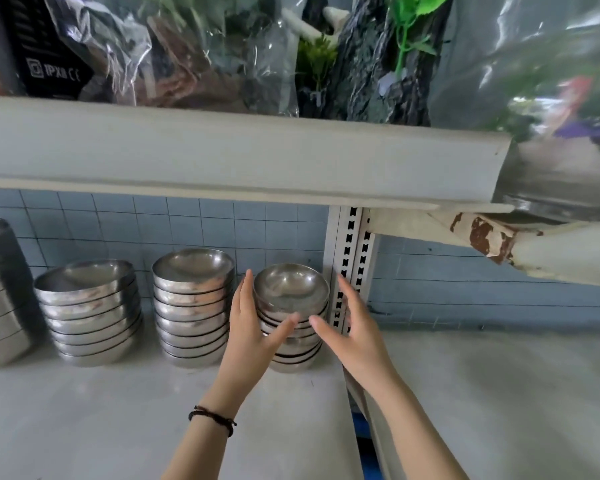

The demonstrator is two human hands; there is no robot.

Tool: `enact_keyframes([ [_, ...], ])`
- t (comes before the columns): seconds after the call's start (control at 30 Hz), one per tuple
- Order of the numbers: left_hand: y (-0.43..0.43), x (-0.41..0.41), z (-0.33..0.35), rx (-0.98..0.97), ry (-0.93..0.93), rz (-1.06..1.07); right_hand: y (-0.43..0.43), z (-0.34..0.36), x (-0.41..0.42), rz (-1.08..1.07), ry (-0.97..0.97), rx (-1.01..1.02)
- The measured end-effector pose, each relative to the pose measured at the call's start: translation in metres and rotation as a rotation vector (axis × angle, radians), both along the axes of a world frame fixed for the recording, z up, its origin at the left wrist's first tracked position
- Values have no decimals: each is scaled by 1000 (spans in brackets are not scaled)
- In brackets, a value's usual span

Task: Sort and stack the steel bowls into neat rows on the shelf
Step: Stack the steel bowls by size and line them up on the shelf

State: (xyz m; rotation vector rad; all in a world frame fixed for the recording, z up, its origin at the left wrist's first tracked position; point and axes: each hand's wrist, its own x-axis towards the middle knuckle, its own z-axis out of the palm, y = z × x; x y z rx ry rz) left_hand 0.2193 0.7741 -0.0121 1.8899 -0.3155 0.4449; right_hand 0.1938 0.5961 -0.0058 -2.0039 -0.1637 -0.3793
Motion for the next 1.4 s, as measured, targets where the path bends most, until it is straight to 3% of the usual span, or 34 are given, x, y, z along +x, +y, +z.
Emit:
enact_keyframes([
  [0.47, -12, 29, -7, -179, 79, 9, 2, -6, 33, 165, 113, 73],
  [0.87, -12, 24, -12, -288, 52, -88, 4, -11, 36, 83, 79, 67],
  [1.07, -9, 19, -16, -209, 80, -191, 6, -13, 36, 52, 26, 73],
  [1.4, 6, 21, -29, -88, 68, -187, 11, -10, 31, 90, -38, 55],
])
